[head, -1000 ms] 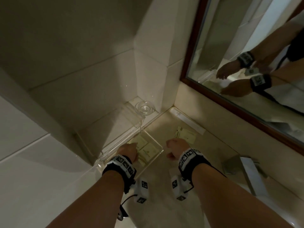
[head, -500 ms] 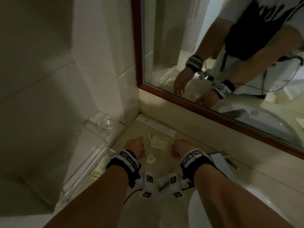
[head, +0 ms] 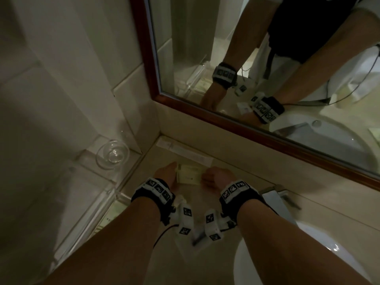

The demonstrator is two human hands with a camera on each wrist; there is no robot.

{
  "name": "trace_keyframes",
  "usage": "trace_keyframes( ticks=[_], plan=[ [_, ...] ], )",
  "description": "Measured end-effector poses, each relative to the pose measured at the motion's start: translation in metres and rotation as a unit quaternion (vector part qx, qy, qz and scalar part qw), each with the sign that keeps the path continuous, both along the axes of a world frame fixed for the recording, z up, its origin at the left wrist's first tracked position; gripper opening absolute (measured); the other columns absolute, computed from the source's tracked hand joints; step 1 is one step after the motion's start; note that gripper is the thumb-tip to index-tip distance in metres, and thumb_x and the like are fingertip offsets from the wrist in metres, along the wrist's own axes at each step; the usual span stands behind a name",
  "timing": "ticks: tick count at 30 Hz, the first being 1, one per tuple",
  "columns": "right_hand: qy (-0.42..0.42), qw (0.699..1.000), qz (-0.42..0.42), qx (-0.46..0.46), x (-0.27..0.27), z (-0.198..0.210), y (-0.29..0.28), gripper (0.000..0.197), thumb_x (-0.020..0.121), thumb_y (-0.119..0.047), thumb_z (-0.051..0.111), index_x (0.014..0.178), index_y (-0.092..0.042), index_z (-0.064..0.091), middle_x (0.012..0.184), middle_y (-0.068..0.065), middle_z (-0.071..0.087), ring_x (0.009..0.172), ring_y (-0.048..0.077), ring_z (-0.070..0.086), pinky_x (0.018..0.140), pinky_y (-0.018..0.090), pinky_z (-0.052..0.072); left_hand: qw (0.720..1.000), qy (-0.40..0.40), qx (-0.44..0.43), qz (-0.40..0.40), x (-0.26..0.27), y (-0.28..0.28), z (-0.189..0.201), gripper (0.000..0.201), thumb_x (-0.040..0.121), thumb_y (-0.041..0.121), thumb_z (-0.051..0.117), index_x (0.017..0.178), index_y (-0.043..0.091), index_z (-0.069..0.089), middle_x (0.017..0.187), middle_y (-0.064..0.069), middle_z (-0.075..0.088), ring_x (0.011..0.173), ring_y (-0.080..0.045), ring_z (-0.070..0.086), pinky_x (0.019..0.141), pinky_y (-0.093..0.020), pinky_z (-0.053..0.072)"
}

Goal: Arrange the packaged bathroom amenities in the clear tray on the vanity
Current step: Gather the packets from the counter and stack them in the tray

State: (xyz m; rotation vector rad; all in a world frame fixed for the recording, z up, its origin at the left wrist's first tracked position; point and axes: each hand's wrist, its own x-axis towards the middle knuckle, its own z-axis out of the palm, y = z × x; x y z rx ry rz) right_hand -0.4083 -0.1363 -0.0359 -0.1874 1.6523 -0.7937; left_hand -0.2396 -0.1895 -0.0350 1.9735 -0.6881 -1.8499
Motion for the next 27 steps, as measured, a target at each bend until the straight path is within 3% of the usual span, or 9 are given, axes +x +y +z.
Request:
trace_keyframes(
  ticks=[2,6,8,10,13,16,18,21,27],
  plan=[
    [-0.012,0.999,-0.028,0.015,0.007,0.001,-0.003,0.016,0.097,-0.012,0.054,0.086,-0.003,0.062,0.066,0.012,0.07,0.049,0.024,0.063,0.042,0.027,0.051,0.999,0.029,0.006,-0.033,-0.001,0.0,-0.012,0.043,0.091,0.037,0.065,0.126,0.014,0.059,0.137,-0.018,0.059,0.122,-0.036,0.06,0.104,-0.047,0.05],
    [-0.044,0.998,-0.043,0.009,0.014,-0.003,-0.001,0.017,0.098,-0.016,0.054,0.09,-0.003,0.061,0.07,0.012,0.069,0.052,0.025,0.06,0.05,0.031,0.051,0.992,0.035,-0.038,-0.115,0.001,0.005,-0.048,0.025,0.076,0.031,0.069,0.096,0.016,0.07,0.119,-0.021,0.069,0.108,-0.039,0.066,0.097,-0.058,0.052],
    [-0.059,0.997,-0.048,0.001,0.014,-0.003,0.002,0.018,0.098,-0.019,0.055,0.093,-0.003,0.061,0.067,0.009,0.067,0.048,0.022,0.058,0.049,0.032,0.049,0.988,0.039,-0.052,-0.14,0.003,0.011,-0.036,0.03,0.077,0.028,0.067,0.103,0.014,0.071,0.115,-0.02,0.07,0.108,-0.04,0.066,0.098,-0.058,0.051],
    [-0.064,0.997,-0.05,-0.016,0.015,0.003,0.004,0.025,0.095,-0.028,0.06,0.099,-0.003,0.065,0.077,0.011,0.071,0.059,0.025,0.064,0.057,0.035,0.055,0.987,0.053,-0.075,-0.134,0.003,0.022,-0.003,0.031,0.086,0.017,0.065,0.116,0.01,0.067,0.114,-0.019,0.07,0.103,-0.036,0.067,0.098,-0.052,0.053],
    [-0.066,0.996,-0.042,-0.04,0.016,0.014,0.007,0.042,0.086,-0.042,0.072,0.101,-0.003,0.069,0.093,0.018,0.075,0.084,0.035,0.072,0.08,0.052,0.06,0.982,0.05,-0.098,-0.154,0.007,0.028,0.019,0.025,0.094,-0.002,0.057,0.104,0.013,0.073,0.102,-0.018,0.071,0.087,-0.029,0.066,0.086,-0.041,0.057],
    [-0.037,0.997,-0.002,-0.063,0.023,0.031,0.014,0.024,0.09,-0.02,0.07,0.105,0.0,0.067,0.087,0.017,0.071,0.076,0.03,0.07,0.069,0.039,0.061,0.972,0.041,-0.119,-0.197,0.016,0.038,0.036,0.03,0.092,-0.006,0.058,0.096,0.017,0.077,0.09,-0.008,0.07,0.074,-0.02,0.063,0.074,-0.03,0.055],
    [-0.021,0.997,0.009,-0.079,0.028,0.04,0.018,0.021,0.089,-0.002,0.067,0.111,-0.001,0.066,0.094,0.019,0.069,0.077,0.029,0.067,0.066,0.037,0.058,0.977,0.053,-0.115,-0.171,0.023,0.044,0.043,0.038,0.092,-0.011,0.054,0.09,0.019,0.078,0.099,-0.008,0.071,0.081,-0.022,0.066,0.072,-0.028,0.055],
    [-0.009,0.995,0.018,-0.101,0.04,0.052,0.028,0.022,0.088,0.006,0.063,0.107,-0.006,0.065,0.097,0.016,0.066,0.083,0.027,0.066,0.073,0.04,0.059,0.984,0.114,-0.119,-0.073,0.038,0.064,0.06,0.04,0.091,-0.019,0.045,0.106,0.005,0.073,0.12,-0.02,0.064,0.091,-0.03,0.066,0.074,-0.034,0.062],
    [0.016,0.987,0.083,-0.135,0.075,0.068,0.048,0.024,0.088,0.005,0.063,0.103,-0.014,0.064,0.091,0.012,0.069,0.084,0.028,0.068,0.09,0.053,0.056,0.979,0.143,-0.116,0.092,0.081,0.109,0.083,0.011,0.095,0.004,0.055,0.104,0.005,0.061,0.113,-0.026,0.067,0.087,-0.036,0.07,0.064,-0.04,0.062]
  ],
)
